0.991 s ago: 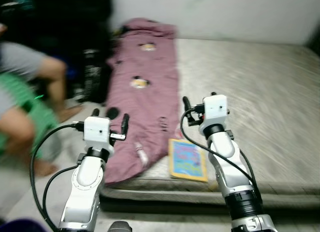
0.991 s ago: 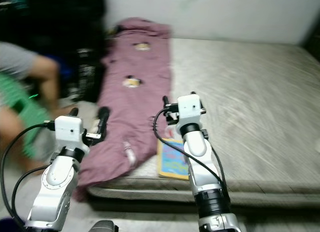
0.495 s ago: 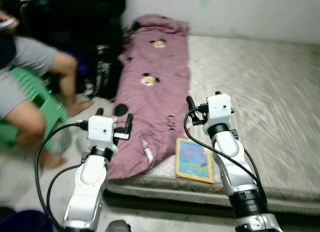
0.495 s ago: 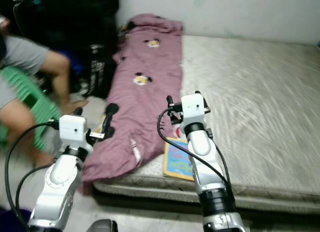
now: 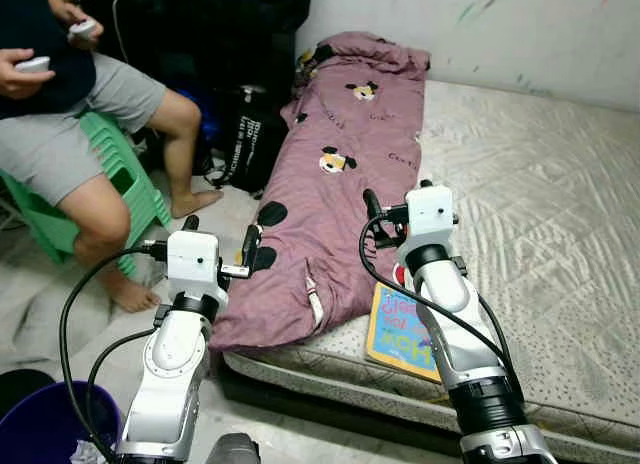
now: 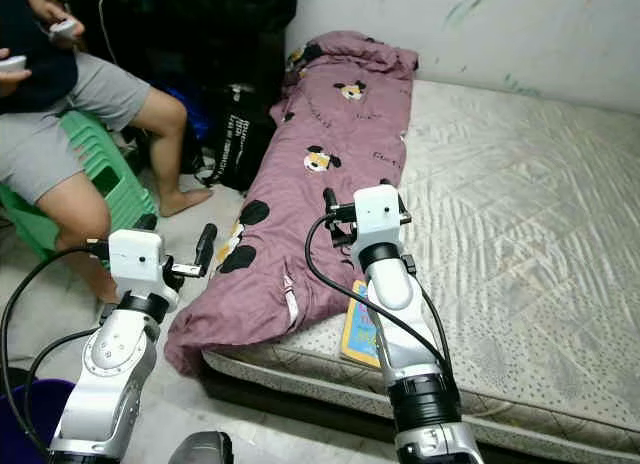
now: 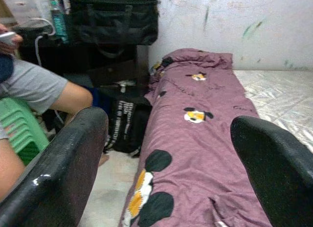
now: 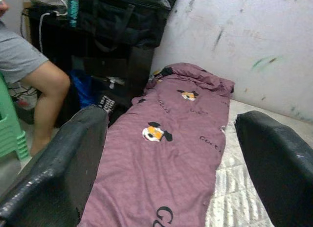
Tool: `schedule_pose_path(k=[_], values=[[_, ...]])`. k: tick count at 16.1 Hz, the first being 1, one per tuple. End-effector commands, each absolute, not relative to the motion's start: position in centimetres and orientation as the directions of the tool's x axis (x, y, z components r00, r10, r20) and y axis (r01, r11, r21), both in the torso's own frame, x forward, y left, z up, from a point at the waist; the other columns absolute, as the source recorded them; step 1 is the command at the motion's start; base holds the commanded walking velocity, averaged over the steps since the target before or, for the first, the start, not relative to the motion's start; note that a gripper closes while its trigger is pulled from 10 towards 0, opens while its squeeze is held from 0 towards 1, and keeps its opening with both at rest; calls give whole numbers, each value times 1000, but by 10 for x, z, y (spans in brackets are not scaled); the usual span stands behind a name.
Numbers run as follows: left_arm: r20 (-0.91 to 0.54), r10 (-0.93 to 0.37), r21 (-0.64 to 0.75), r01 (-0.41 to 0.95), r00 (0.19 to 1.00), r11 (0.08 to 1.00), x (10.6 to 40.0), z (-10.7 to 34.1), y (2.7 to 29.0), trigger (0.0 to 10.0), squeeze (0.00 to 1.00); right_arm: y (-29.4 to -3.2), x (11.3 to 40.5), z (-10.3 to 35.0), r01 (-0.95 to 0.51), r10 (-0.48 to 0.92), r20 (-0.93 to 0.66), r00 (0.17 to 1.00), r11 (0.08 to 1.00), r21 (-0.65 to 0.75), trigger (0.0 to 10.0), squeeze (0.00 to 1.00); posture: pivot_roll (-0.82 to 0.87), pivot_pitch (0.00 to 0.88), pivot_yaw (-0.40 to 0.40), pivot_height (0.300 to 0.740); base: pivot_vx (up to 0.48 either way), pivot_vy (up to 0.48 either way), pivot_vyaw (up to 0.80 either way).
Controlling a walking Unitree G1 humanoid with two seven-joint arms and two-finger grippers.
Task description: Clean up the room
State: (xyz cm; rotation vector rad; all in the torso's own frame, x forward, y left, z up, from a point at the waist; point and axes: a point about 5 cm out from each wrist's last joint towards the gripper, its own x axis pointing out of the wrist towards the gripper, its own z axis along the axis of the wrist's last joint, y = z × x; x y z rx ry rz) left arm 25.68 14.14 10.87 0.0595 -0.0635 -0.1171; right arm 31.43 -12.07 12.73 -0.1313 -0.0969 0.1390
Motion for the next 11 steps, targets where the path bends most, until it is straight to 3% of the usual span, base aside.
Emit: schedule_pose_path(k=[1,3,11], values=[[80,-134,69,129,988,989,257,114,140,10000,0,-123,316,128,-122,134,85,987,984,-131,10000,0,75,0,-61,740,0,0,0],[77,-127,68,121,989,990,257,114,140,10000,0,-123,316,128,-123,135,85,987,984,-131,10000,0,75,0,-61,740,0,0,0],[79,-129,72,123,989,990,258,114,141,10000,0,-123,317,127,-121,133,83,988,982,-142,10000,0,74,0,-59,740,0,-300,0]])
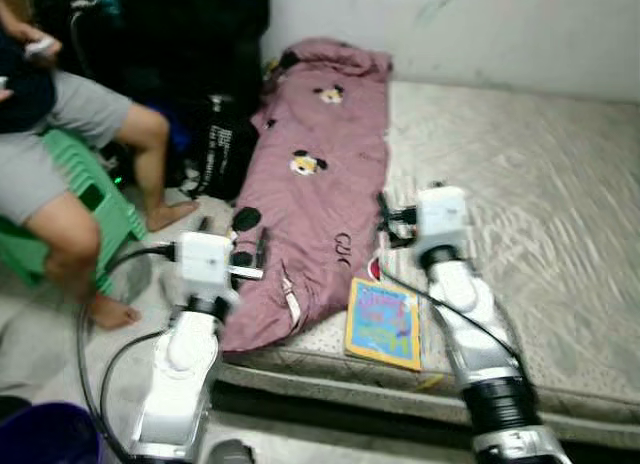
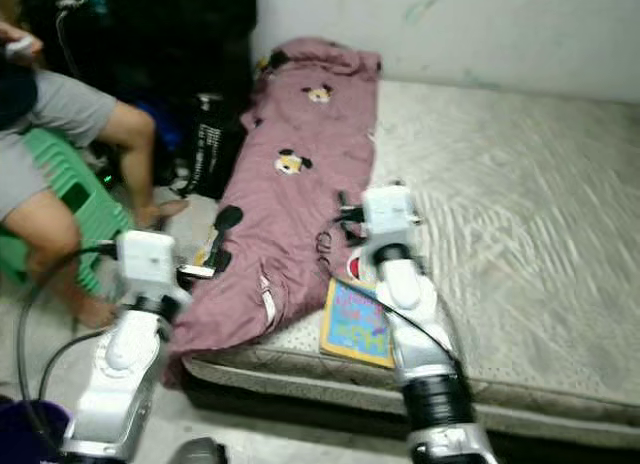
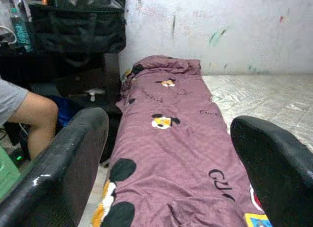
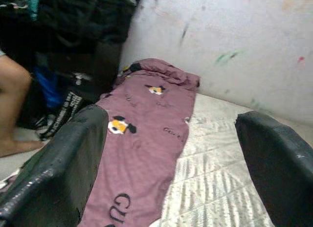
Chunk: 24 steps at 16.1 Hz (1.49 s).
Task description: Clean up the room
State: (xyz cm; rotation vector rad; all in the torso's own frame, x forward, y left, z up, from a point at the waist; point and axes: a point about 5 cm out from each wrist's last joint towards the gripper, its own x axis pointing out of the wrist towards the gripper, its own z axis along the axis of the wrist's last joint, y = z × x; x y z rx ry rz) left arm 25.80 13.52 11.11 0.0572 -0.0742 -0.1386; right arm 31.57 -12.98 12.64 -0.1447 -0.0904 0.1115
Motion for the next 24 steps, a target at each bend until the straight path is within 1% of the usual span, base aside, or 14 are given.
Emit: schedule_pose_path(k=[1,4,18,23,24], values=[[79,-129,71,124,989,990,258,114,141,10000,0,-123,317,127,-121,133,82,988,982,-144,10000,0,74,0,-59,740,0,-330,0],[78,-129,72,123,989,990,258,114,140,10000,0,-123,317,127,-120,133,80,988,982,-145,10000,0,72,0,-58,740,0,-284,0],[106,-153,33,151,982,988,257,117,139,10000,0,-123,316,127,-119,133,85,987,982,-144,10000,0,71,0,-60,740,0,0,0],[110,-159,28,157,981,987,257,118,138,10000,0,-123,317,126,-116,125,73,989,985,-125,10000,0,71,0,-60,740,268,0,0],[110,-160,28,157,981,987,257,118,138,10000,0,-123,318,126,-116,126,74,989,985,-124,10000,0,71,0,-60,740,274,0,-800]])
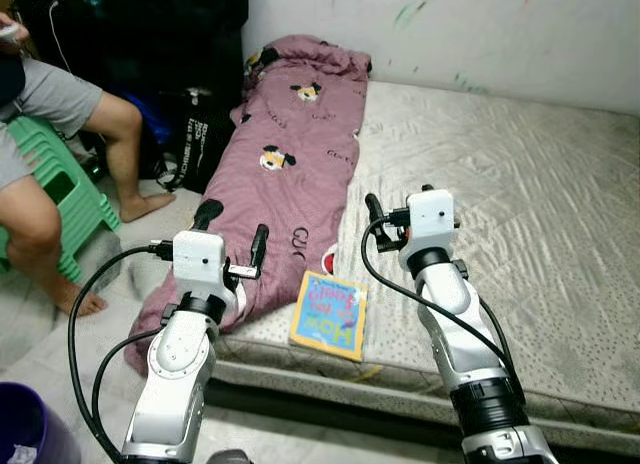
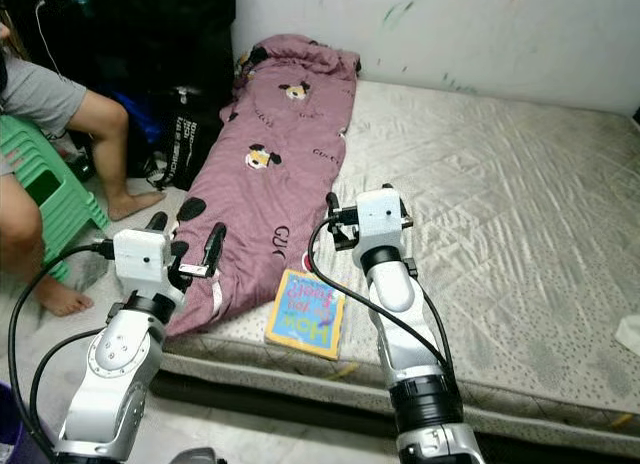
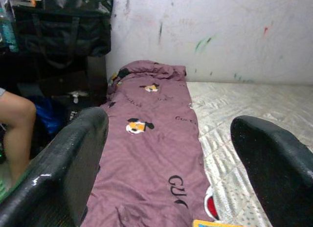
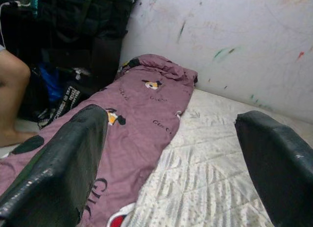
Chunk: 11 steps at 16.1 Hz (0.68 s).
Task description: Clean up the room
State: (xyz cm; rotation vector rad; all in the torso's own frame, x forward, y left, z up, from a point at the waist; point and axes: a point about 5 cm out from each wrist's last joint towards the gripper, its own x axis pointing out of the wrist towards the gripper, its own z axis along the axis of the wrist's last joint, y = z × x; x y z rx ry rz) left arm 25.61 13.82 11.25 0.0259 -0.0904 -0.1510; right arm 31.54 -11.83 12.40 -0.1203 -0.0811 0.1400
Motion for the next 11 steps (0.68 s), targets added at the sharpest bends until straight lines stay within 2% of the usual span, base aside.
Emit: schedule_pose_path(k=[1,5,11], values=[[109,-160,29,158,981,987,257,117,138,10000,0,-124,318,126,-115,125,78,989,986,-123,10000,0,72,0,-60,740,277,0,-663],[117,-169,29,167,979,986,257,118,138,10000,0,-123,318,127,-116,127,82,989,985,-127,10000,0,72,0,-61,740,285,0,0],[87,-129,55,125,988,991,259,115,140,10000,0,-124,320,127,-110,121,79,989,986,-128,10000,0,73,0,-58,740,0,0,0]])
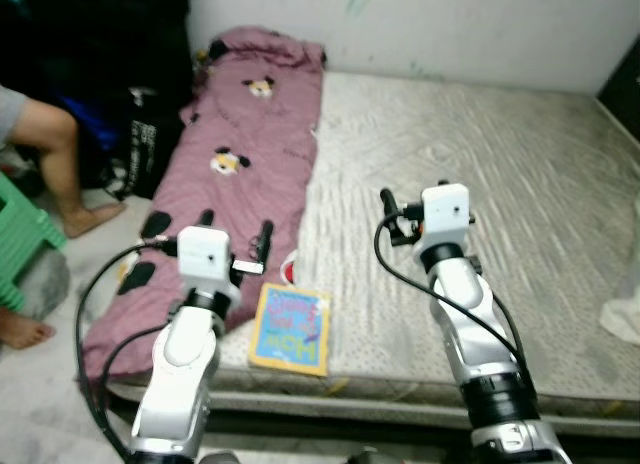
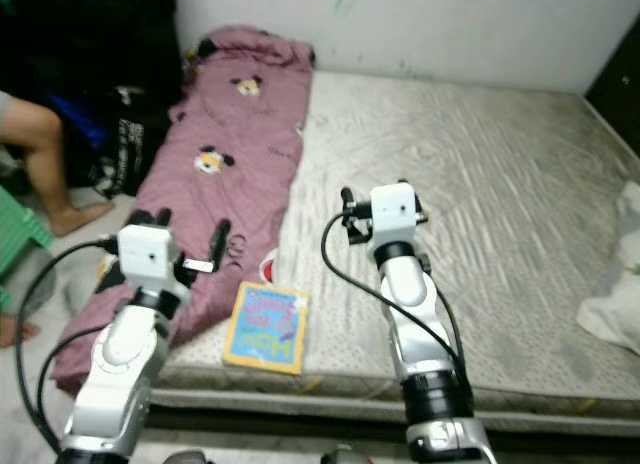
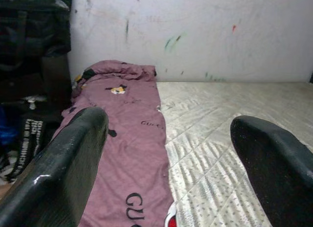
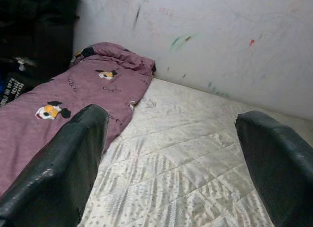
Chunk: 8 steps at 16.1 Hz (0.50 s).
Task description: Clean up the room
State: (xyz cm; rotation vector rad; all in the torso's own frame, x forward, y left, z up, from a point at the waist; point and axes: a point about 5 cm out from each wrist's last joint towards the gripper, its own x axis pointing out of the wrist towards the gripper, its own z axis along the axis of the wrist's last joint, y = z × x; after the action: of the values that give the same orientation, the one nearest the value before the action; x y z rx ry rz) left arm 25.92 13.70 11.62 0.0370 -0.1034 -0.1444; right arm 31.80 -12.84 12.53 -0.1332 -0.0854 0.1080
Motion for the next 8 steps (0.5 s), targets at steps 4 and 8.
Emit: schedule_pose_path(k=[4,8], values=[[84,-133,56,129,988,990,260,114,138,10000,0,-125,320,125,-104,115,77,990,986,-131,10000,0,70,0,-55,740,0,0,0],[83,-136,48,132,987,990,261,114,138,10000,0,-127,321,124,-94,103,64,993,988,-125,10000,0,71,0,-55,740,0,-211,-358]])
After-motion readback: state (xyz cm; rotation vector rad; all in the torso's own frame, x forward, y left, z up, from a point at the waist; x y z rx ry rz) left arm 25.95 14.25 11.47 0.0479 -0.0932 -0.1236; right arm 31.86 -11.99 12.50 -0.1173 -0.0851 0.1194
